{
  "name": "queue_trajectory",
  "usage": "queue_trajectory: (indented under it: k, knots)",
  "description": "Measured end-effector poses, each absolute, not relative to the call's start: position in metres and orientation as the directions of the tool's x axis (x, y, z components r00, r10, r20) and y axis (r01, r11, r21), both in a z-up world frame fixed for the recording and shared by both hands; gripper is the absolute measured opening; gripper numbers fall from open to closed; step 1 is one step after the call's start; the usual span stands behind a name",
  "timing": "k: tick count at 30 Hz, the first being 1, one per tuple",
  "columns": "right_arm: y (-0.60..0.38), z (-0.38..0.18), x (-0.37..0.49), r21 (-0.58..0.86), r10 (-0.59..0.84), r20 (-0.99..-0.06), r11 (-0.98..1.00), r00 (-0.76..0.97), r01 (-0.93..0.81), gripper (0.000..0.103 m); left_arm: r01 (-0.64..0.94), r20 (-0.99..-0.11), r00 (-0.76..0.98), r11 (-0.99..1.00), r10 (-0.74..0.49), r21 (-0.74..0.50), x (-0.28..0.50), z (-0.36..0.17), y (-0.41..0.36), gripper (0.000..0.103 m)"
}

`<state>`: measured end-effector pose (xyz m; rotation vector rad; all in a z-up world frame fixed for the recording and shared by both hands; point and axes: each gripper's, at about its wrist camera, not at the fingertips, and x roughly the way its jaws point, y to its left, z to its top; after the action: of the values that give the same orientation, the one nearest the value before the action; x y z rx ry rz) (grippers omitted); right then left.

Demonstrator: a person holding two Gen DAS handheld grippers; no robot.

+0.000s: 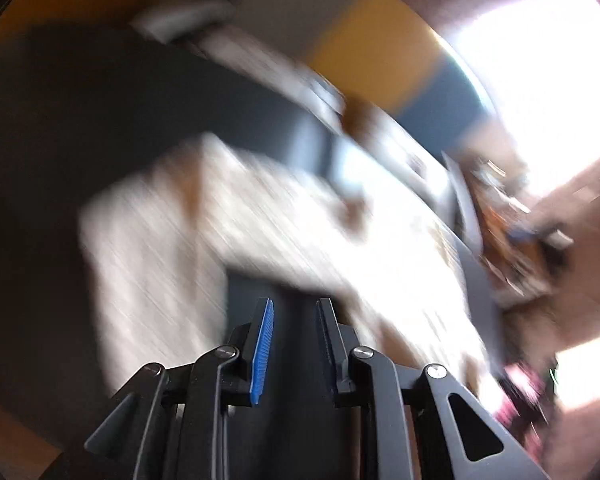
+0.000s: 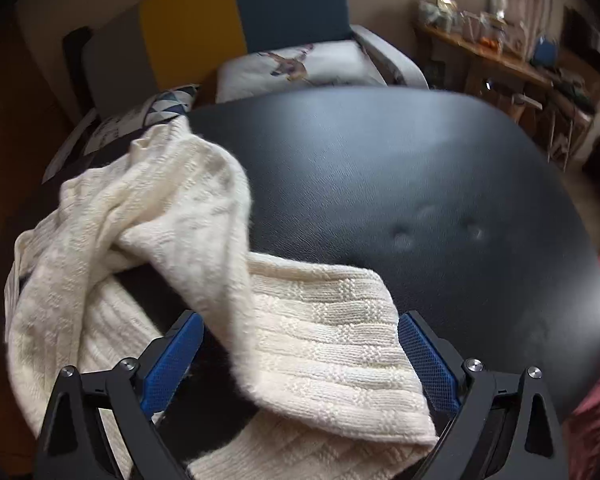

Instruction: Fold clothes

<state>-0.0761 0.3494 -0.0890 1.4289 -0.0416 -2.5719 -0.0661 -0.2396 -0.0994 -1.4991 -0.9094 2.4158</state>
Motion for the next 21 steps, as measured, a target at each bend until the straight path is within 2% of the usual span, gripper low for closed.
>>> queue_trajectory:
  k: [4,8,11,16,17,19,20,21]
  knots:
    - [0.309,-0.08,-0.07,0.119,-0.262,-0.808,-0.95,-0.528,0.289,0.1,0.082,-0.741,-0.381,-0.778,0.554,-0.623,-0.022,-0.132,-0.154,0.022]
    - [0.278,-0.087,-0.076,0.057,-0.229,-0.805,-0.948,-0.547,0.313,0.101,0.085,-0.761,-0.389,-0.802,0.52,-0.592,0.002,-0.144,-0.1,0.027]
    - [0.274,-0.101,-0.086,0.082,-0.232,-0.819,-0.953,-0.526,0.292,0.101,0.109,-0.766,-0.381,-0.797,0.518,-0.594,0.01,-0.142,-0.08,0.033]
    - [0.276,-0.126,-0.106,0.033,-0.16,-0.848,-0.967,-0.505,0.251,0.101,0.113,-0.803,-0.357,-0.832,0.477,-0.544,0.009,-0.145,-0.097,0.034]
    - [0.277,-0.132,-0.11,0.03,-0.151,-0.855,-0.97,-0.497,0.243,0.101,0.099,-0.814,-0.359,-0.849,0.456,-0.519,0.006,-0.144,-0.091,0.032]
    - [0.28,-0.144,-0.118,0.025,-0.132,-0.869,-0.974,-0.477,0.224,0.1,0.072,-0.835,-0.363,-0.881,0.413,-0.467,0.0,-0.143,-0.08,0.013]
    - [0.282,-0.148,-0.121,0.017,-0.12,-0.872,-0.976,-0.474,0.216,0.096,0.059,-0.845,-0.365,-0.896,0.391,-0.44,-0.003,-0.143,-0.075,0.01]
    - [0.285,-0.153,-0.123,0.008,-0.108,-0.875,-0.978,-0.472,0.208,0.079,0.049,-0.852,-0.367,-0.907,0.373,-0.418,-0.006,-0.142,-0.071,0.009]
